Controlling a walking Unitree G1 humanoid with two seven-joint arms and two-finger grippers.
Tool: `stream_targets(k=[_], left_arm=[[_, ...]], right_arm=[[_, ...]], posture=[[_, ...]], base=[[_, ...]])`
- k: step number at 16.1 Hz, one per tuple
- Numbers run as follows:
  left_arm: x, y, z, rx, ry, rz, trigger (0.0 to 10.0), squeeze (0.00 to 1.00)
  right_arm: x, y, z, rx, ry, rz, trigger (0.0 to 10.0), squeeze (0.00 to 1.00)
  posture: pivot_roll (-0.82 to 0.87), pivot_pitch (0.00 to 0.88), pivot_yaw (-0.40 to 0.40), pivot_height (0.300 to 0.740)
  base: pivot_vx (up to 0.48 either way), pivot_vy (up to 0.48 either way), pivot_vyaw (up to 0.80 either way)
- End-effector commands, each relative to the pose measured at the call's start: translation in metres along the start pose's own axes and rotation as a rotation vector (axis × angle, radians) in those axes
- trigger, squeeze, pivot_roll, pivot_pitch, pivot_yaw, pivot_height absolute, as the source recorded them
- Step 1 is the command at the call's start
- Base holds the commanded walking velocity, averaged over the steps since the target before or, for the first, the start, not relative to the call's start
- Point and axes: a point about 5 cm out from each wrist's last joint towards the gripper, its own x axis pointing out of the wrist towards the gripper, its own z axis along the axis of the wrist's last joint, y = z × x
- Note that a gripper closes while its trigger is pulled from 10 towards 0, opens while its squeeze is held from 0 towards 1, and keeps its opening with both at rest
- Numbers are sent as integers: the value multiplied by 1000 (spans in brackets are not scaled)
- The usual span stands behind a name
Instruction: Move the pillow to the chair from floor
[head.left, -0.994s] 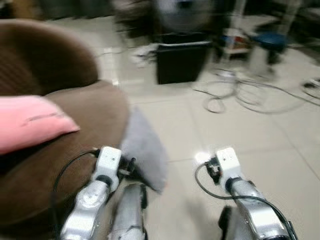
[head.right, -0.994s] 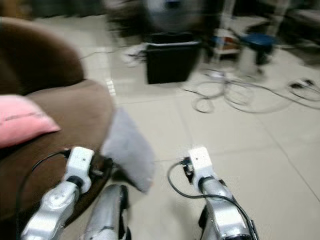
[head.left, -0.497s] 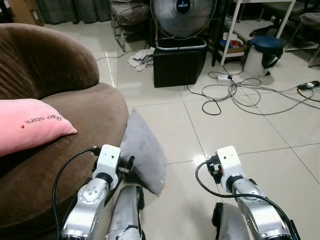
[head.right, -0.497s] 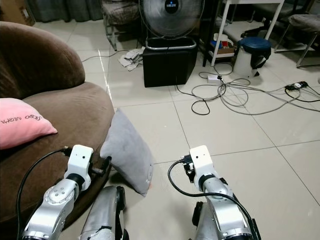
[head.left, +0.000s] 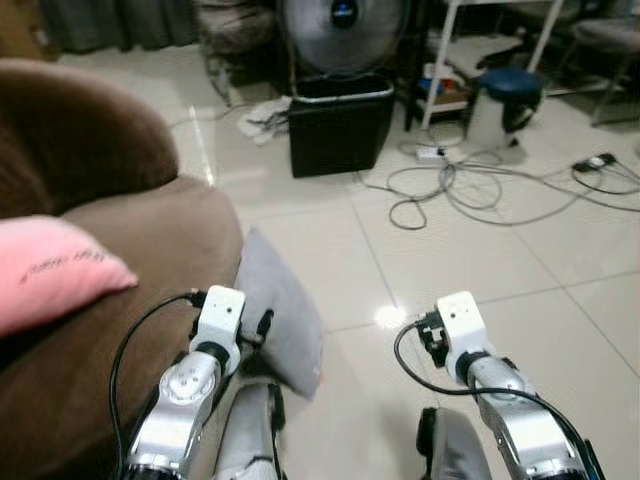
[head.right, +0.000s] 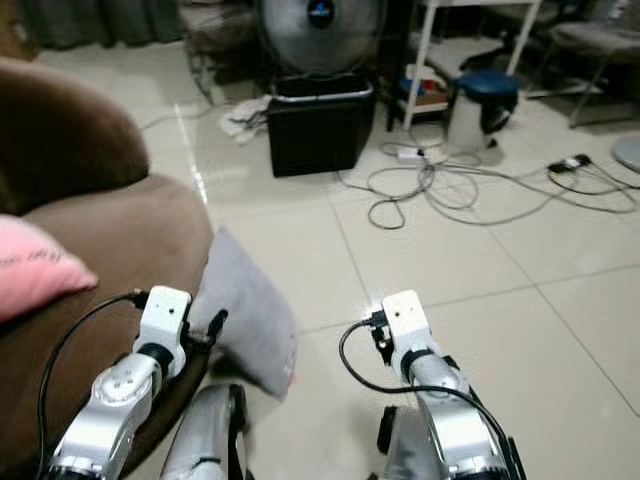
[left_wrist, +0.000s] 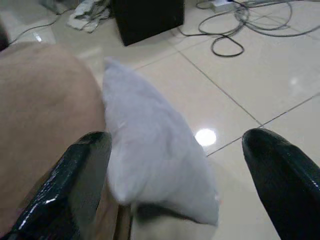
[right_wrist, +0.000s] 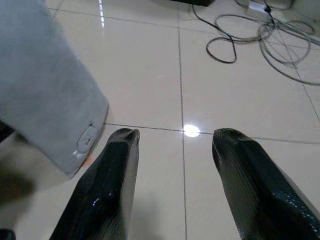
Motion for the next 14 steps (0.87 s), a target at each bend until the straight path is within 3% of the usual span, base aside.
stream_targets(k=[1,11,14], left_arm=[[3,1,4,1,-9,-8,10000,0],[5,4,4,8,-11,1,10000,0],[4,4,3,9,-10,5,10000,0]], right_arm=[[0,-3,1,4,1,-16,10000,0],[3,-1,3,-7,-2,-2,10000,0],[4,1,3,-18,-3,13,10000,0]], posture=[[8,0,46,550],[12,0,43,550],[16,0,41,550]], base=[[326,0,0],[322,0,0],[322,0,683]])
